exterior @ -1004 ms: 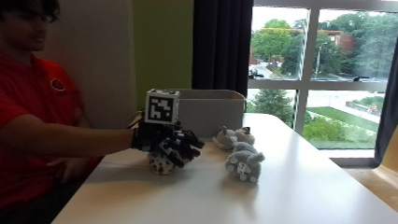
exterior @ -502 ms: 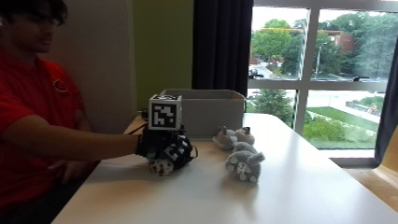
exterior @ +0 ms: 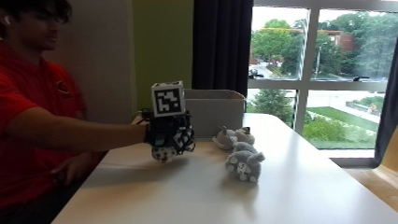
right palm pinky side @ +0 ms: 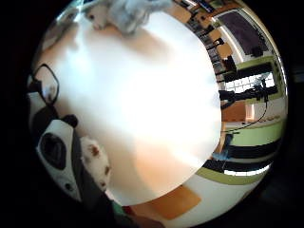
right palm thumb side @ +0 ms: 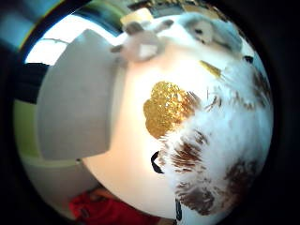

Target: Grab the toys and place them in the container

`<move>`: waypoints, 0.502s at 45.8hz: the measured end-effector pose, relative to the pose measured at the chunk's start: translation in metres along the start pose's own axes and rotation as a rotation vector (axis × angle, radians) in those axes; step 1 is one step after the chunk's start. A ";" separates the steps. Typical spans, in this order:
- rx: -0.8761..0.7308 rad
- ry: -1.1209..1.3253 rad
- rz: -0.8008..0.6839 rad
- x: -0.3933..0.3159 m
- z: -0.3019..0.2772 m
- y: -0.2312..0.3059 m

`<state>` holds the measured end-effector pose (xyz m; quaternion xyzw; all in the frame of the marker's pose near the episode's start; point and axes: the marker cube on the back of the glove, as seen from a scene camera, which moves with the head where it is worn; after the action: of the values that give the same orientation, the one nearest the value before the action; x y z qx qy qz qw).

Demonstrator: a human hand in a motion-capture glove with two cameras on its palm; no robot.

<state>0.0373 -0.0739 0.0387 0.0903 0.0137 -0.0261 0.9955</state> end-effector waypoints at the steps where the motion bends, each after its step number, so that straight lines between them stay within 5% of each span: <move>1: 0.007 0.003 -0.003 -0.002 -0.006 -0.003; 23: 0.255 0.012 -0.255 -0.161 -0.182 -0.076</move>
<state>-0.1319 -0.1078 -0.1483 0.2134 0.0276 -0.1530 0.9645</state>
